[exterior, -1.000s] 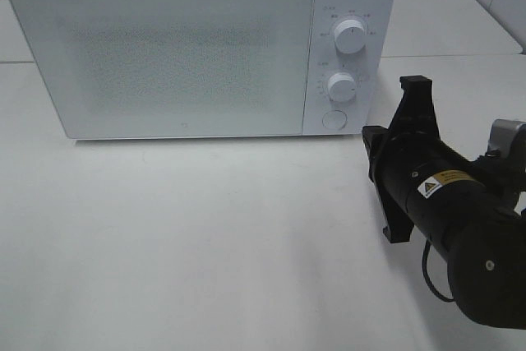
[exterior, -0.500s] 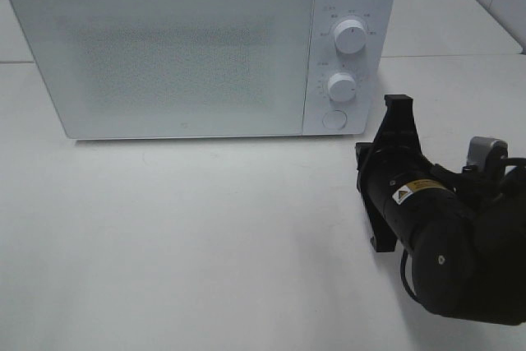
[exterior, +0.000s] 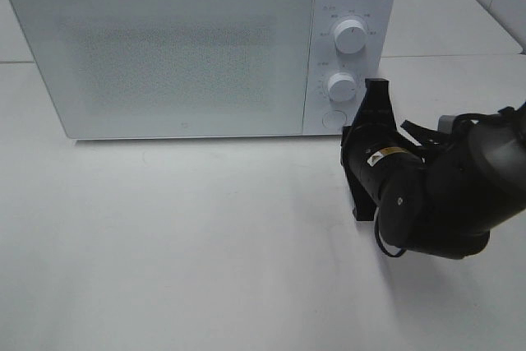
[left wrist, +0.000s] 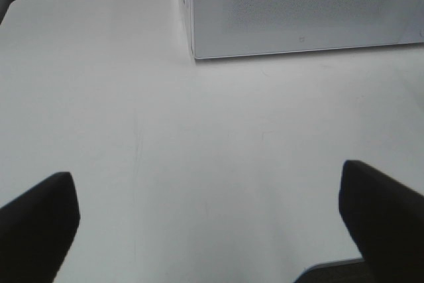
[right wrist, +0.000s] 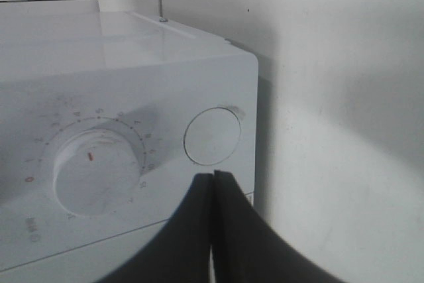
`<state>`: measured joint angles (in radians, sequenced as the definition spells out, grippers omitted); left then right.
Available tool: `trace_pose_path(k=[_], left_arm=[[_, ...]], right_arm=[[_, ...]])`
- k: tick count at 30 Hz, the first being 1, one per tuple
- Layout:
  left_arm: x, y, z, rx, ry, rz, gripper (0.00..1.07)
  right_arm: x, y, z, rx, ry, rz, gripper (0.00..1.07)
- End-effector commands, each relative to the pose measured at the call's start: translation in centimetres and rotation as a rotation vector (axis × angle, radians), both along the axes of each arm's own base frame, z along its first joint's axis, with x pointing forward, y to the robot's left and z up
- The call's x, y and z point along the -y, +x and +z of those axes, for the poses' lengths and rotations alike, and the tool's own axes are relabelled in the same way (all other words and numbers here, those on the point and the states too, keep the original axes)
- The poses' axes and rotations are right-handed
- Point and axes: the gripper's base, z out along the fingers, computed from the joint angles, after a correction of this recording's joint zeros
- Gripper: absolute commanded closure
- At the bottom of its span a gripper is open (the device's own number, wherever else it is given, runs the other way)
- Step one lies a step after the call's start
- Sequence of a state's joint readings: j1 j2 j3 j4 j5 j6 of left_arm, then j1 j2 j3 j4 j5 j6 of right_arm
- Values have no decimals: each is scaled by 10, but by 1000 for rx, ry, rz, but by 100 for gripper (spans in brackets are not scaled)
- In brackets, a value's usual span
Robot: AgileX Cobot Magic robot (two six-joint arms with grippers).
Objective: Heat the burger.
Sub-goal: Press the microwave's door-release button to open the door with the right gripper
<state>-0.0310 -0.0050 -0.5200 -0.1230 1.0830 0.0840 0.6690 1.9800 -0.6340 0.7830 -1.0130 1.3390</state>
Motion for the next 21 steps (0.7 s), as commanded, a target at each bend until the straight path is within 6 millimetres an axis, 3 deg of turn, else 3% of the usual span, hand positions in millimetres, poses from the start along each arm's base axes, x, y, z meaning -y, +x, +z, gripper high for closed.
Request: trace_pose_path(k=[1, 11, 21], left_arm=[[1, 0, 0, 15, -6, 1, 7], [1, 0, 0, 15, -6, 1, 7], [1, 0, 0, 15, -6, 1, 7]], right_arm=[[-4, 9, 0, 6, -7, 25, 107], [-13, 34, -11, -19, -8, 33, 107], [-8, 53, -11, -5, -41, 18, 107]])
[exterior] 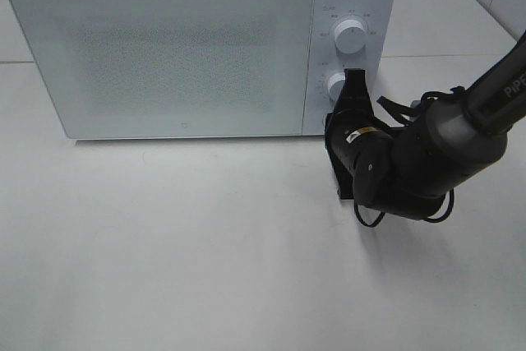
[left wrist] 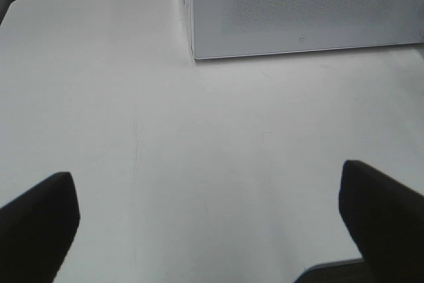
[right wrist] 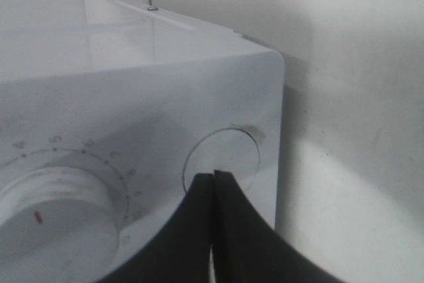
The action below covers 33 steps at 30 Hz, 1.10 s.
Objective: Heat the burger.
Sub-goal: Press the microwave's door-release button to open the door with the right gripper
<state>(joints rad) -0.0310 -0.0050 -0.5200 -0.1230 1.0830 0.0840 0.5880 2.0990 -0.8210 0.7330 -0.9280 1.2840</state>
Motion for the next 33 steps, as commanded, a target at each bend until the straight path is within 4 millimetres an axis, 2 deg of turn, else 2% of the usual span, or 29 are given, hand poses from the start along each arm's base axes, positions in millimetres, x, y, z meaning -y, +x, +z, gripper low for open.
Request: trace_pose_path(k=[1, 17, 29, 33], left_arm=[[1, 0, 0, 15, -7, 0, 7], [1, 0, 0, 15, -7, 0, 7], [1, 0, 0, 16, -7, 0, 7], [1, 0, 0, 16, -7, 0, 7]], right_arm=[[0, 8, 1, 7, -23, 9, 107], [-1, 23, -2, 31, 1, -54, 107], [-1, 39, 23, 267, -3, -118, 107], [-4, 46, 23, 313, -5, -133, 107]])
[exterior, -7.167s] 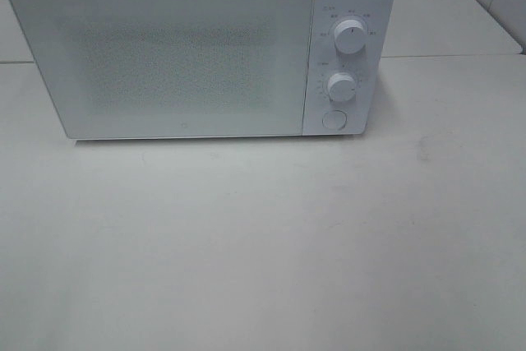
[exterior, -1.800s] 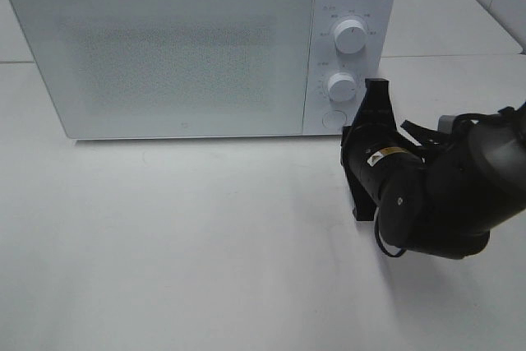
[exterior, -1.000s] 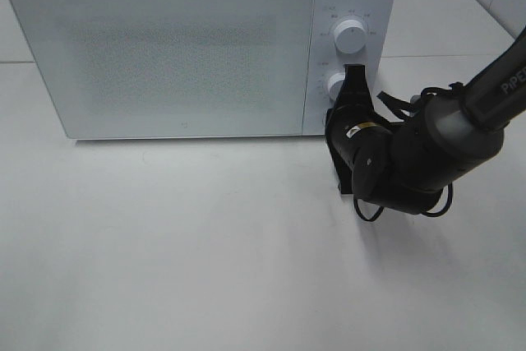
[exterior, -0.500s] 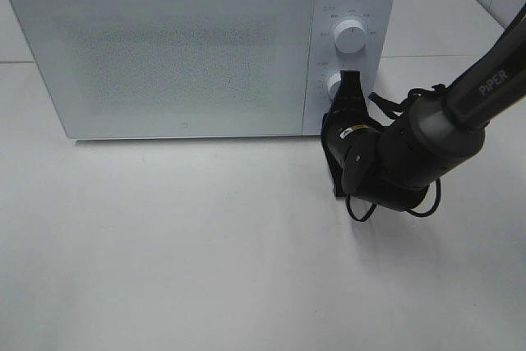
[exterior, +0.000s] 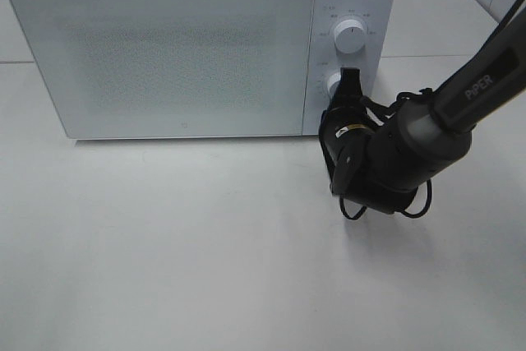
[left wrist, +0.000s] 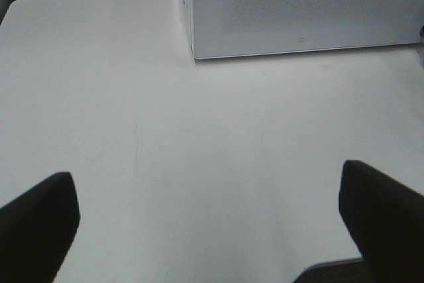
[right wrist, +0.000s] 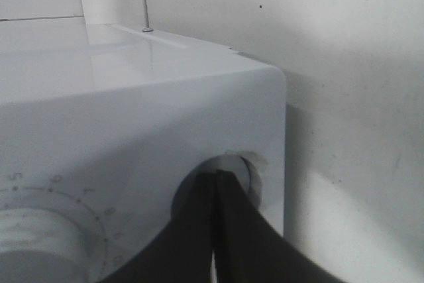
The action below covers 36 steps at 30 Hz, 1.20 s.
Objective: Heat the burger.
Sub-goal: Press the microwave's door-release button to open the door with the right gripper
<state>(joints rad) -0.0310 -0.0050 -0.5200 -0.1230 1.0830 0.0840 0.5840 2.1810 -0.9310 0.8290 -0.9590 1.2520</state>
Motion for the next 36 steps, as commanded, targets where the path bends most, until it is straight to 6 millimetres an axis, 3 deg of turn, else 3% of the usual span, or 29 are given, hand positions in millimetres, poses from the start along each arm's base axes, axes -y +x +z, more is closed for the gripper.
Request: trace_pose_path(k=[1, 18, 36], left_arm=[[1, 0, 0, 16, -7, 0, 7], [1, 0, 0, 16, -7, 0, 7], [1, 0, 0, 16, -7, 0, 7]], right_arm=[[-1, 29, 31, 290, -16, -51, 107], [-3, 26, 27, 247, -38, -17, 107], [7, -14, 42, -44, -157, 172, 107]])
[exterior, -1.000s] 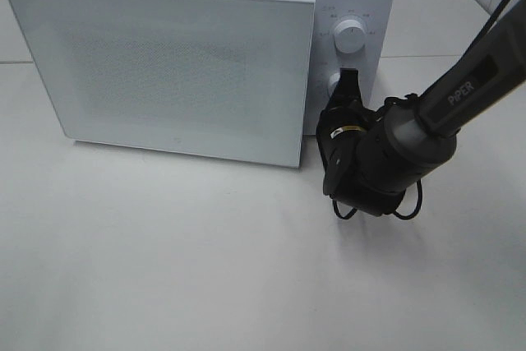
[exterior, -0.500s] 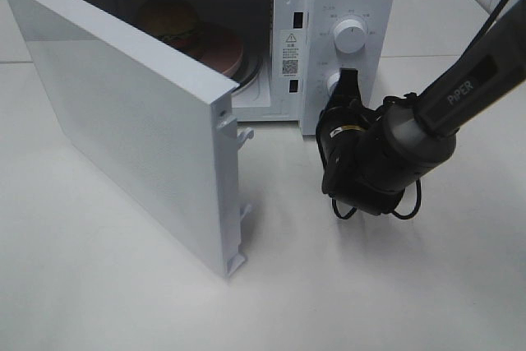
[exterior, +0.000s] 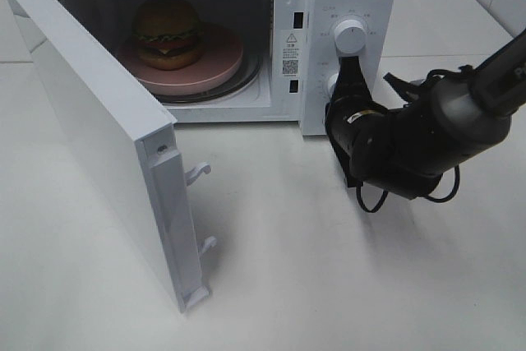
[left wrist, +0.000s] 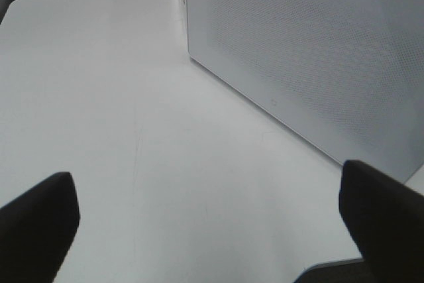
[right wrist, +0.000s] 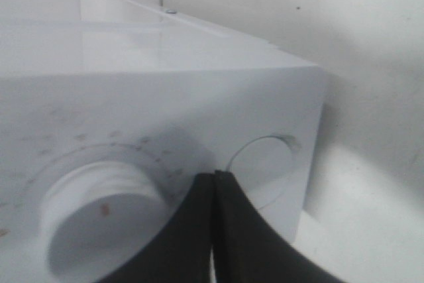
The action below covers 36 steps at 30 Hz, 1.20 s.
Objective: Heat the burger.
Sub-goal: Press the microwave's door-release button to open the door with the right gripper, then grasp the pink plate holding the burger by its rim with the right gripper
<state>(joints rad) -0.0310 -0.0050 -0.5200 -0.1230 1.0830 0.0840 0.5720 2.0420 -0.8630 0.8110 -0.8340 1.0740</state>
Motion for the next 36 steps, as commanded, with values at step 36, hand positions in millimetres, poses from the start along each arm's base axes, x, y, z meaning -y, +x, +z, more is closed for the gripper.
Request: trace_pose_path(k=[36], left_arm=[[1, 0, 0, 16, -8, 0, 7]], right_arm=[[-18, -76, 68, -251, -889, 1472, 106]])
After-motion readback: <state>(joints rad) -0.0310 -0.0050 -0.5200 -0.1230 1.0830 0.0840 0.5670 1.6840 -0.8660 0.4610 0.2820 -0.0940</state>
